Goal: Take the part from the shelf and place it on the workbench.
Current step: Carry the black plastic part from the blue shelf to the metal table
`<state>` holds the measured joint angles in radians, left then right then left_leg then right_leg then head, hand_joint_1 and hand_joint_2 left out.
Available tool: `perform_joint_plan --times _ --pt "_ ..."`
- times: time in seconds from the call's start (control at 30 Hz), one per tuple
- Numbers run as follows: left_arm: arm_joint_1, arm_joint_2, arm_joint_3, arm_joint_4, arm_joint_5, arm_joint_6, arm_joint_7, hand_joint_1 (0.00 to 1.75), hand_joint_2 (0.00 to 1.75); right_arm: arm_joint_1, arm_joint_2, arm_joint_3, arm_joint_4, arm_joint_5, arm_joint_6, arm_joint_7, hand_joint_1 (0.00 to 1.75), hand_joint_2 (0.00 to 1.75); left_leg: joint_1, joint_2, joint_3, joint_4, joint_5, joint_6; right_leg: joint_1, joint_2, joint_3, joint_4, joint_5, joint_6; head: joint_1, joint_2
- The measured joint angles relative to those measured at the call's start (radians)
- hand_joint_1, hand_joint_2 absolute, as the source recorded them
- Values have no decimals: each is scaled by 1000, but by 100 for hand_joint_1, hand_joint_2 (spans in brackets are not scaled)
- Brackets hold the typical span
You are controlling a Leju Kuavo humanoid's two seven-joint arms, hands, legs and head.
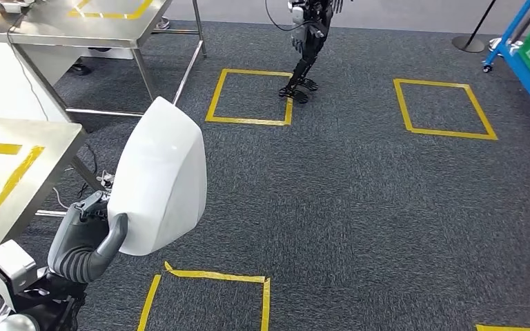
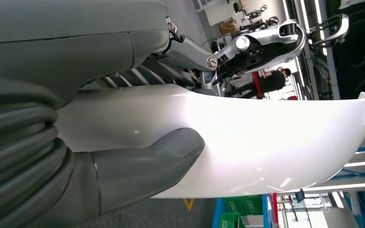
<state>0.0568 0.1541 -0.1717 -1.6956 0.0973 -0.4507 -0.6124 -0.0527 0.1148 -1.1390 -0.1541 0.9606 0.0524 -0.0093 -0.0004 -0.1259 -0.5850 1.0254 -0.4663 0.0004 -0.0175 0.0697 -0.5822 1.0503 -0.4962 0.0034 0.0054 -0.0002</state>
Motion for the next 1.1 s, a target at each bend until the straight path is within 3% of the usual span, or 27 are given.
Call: perform_joint_plan --times 0.03,0.1,0.17,0.23,0.3,0.33,0.37,0.4,0.47,0.53,0.6,0.63,0.7,0.77,0.8,0.83,0.87,0.9,0.97,1.03,1.1 --pt "2 0 1 -4 -1 0 1 175 175 0 -1 0 0 1 0 0 0 0 2 -11 -3 -1 1 -7 2 4 3 -8 -3 -2 0 0" --pt "9 1 6 -12 -2 1 2 175 175 -3 -2 1 0 2 1 0 0 0 3 -28 -10 -4 5 -20 1 -19 9 -17 1 -10 1 0" --pt "12 3 12 -19 -1 1 3 175 175 -4 -3 1 0 2 2 0 0 0 -1 15 -27 25 -14 -28 -2 -44 18 -29 6 -23 -2 0" --pt "11 4 15 -23 -1 1 3 175 175 -2 -3 1 0 2 2 0 0 0 -2 88 -80 136 -73 -34 -2 -72 22 -34 6 -32 -7 0" --pt "13 4 15 -23 -1 1 4 175 175 1 -3 1 0 2 2 0 0 0 3 116 -144 261 -121 -40 0 -102 23 -34 3 -33 -8 0" --pt "14 4 15 -23 -1 2 4 175 175 1 -3 1 0 2 2 0 0 0 5 119 -155 282 -119 -42 0 -116 24 -34 2 -32 -8 0" --pt "15 4 15 -23 -1 3 5 175 175 0 -3 1 0 3 2 0 0 0 8 123 -144 260 -98 -44 0 -130 26 -34 0 -31 -8 0" --pt "17 5 16 -25 0 5 5 175 175 0 -3 1 0 5 3 0 0 0 9 133 -112 202 -65 -45 -1 -143 30 -34 -3 -28 -8 0" --pt "25 4 21 -31 3 13 5 175 175 -1 -4 1 0 9 4 0 0 0 9 179 -35 59 -12 -41 2 -165 40 -31 -12 -18 -8 0" --pt "34 4 25 -40 4 19 5 175 175 -1 -6 1 0 12 4 0 0 0 4 204 -3 -1 0 -28 6 -183 47 -30 -19 -5 -7 0" --pt "42 4 28 -49 4 19 6 175 175 -4 -6 2 0 12 4 1 0 0 0 180 -4 -1 2 -13 5 -204 54 -32 -22 7 -5 0" --pt "45 3 29 -53 3 19 7 175 175 -6 -6 2 0 11 4 2 0 0 1 168 -3 -3 4 -6 3 -199 55 -27 -29 13 -4 0" --pt "42 -1 29 -59 -1 17 10 175 175 -7 -4 2 0 7 3 4 0 0 4 142 0 -9 8 7 -2 -152 32 34 -68 21 -2 0" --pt "36 -6 29 -57 -5 14 13 175 175 -4 -3 2 0 3 0 7 0 0 4 116 -2 -10 10 14 -2 -93 -34 169 -129 22 1 0" --pt "35 -8 29 -54 -6 12 14 175 175 -2 -3 2 0 1 -1 9 0 0 3 101 -3 -9 11 15 0 -81 -68 230 -148 21 2 0" --pt "34 -9 29 -51 -7 10 14 175 175 0 -3 2 0 0 -1 10 0 0 2 86 -3 -8 11 16 2 -75 -90 261 -147 19 2 0" --pt "34 -9 30 -48 -7 7 13 175 175 0 -3 2 0 0 -1 9 0 0 0 71 -3 -7 11 16 4 -71 -93 251 -125 14 2 0" --pt "33 -9 30 -46 -7 4 12 175 175 0 -2 2 0 -1 -1 8 0 0 -1 56 -2 -5 10 16 5 -64 -76 201 -88 9 2 0" --pt "32 -8 30 -43 -7 0 8 175 175 0 -3 2 0 -1 0 5 0 0 -2 30 -4 -1 10 12 6 -23 -21 60 -16 -1 1 0" --pt "34 -6 31 -41 -7 -1 3 175 175 0 -3 2 0 0 1 3 0 0 -1 7 -10 1 11 2 8 5 8 -13 5 -5 1 0" --pt "39 -2 34 -39 -7 -1 0 175 175 -1 -2 2 0 2 2 2 0 0 1 -16 -16 -5 15 -13 9 -10 13 -22 5 -9 1 0"
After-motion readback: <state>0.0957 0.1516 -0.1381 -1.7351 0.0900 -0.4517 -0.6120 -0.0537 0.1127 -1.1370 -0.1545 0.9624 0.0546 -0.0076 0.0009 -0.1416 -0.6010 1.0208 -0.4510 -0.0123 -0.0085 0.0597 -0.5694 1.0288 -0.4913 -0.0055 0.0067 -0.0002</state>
